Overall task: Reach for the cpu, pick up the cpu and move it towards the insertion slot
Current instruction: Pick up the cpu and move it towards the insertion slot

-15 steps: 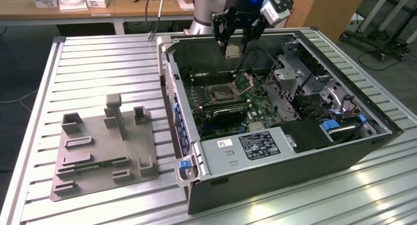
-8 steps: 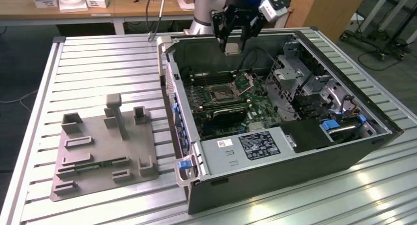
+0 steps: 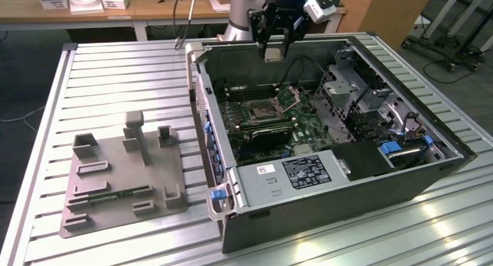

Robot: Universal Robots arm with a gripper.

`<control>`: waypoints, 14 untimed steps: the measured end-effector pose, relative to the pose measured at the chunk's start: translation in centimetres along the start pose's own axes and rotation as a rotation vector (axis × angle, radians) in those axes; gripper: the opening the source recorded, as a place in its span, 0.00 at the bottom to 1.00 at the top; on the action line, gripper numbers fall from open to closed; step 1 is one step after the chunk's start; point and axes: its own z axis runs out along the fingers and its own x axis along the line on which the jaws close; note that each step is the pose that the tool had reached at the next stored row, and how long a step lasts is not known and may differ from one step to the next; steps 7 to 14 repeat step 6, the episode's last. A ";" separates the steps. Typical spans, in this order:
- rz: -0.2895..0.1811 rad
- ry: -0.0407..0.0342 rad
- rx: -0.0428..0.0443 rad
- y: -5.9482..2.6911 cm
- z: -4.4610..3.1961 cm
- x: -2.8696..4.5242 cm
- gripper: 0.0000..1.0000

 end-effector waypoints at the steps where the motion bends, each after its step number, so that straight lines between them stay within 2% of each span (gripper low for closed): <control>1: 0.000 0.0000 0.0000 0.00 0.00 0.00 0.54; 14: 0.000 0.0000 -0.0001 0.12 0.06 0.00 0.54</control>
